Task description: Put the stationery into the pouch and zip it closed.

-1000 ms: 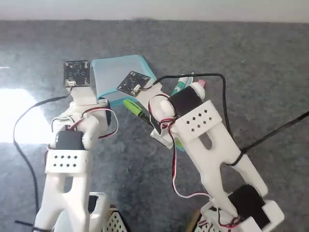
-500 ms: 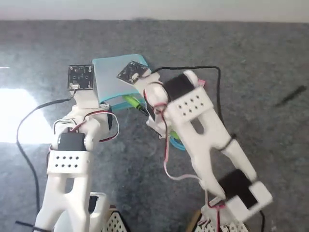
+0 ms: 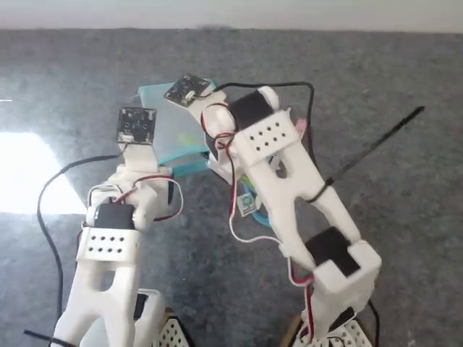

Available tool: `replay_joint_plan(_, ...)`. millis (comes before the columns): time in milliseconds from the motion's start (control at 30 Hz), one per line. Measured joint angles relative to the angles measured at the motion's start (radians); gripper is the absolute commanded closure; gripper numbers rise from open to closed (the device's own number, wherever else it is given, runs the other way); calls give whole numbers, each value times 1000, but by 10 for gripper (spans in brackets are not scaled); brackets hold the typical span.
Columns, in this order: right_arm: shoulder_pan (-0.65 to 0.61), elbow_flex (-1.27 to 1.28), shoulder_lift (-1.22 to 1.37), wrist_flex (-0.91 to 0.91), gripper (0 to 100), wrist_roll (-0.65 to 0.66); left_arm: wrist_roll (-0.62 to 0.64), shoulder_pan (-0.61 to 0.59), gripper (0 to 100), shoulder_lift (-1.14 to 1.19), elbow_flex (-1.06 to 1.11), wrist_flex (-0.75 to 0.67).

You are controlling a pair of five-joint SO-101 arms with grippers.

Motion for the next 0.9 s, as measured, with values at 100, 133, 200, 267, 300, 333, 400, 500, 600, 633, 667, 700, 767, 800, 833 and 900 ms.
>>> replay_joint_plan(100,0,-83,92,-3,971,0,-3,28,989,0,9,0)
replay_joint_plan(133,0,-115,120,-8,970,0,-3,31,989,0,9,0)
replay_joint_plan(200,0,-183,155,-11,950,-8,-3,32,989,0,9,0)
replay_joint_plan(267,0,-262,170,-15,887,-31,-3,34,989,0,9,0)
replay_joint_plan(300,0,-305,170,-15,851,-44,-2,34,989,0,9,-2)
replay_joint_plan(333,0,-348,170,-15,815,-54,-2,34,989,0,9,-5)
replay_joint_plan(400,-5,-437,170,-8,753,-61,-2,34,989,-2,8,-6)
replay_joint_plan(500,-18,-517,167,2,693,-61,-8,38,989,0,9,-2)
replay_joint_plan(600,-46,-526,169,2,686,-61,-6,34,989,0,9,-2)
replay_joint_plan(633,-51,-526,169,2,690,-61,-6,34,989,0,9,-2)
replay_joint_plan(667,-54,-528,167,2,697,-61,-6,31,989,0,9,-2)
replay_joint_plan(700,-55,-528,163,2,704,-61,-8,21,989,0,9,-2)
replay_joint_plan(767,-54,-528,135,2,720,-61,-8,-5,989,0,6,2)
replay_joint_plan(800,-51,-528,106,2,729,-61,-8,-17,989,0,-11,9)
replay_joint_plan(833,-46,-528,66,2,734,-61,-8,-25,989,0,-31,23)
replay_joint_plan(900,-23,-528,-34,2,736,-80,-8,-34,989,0,-86,68)
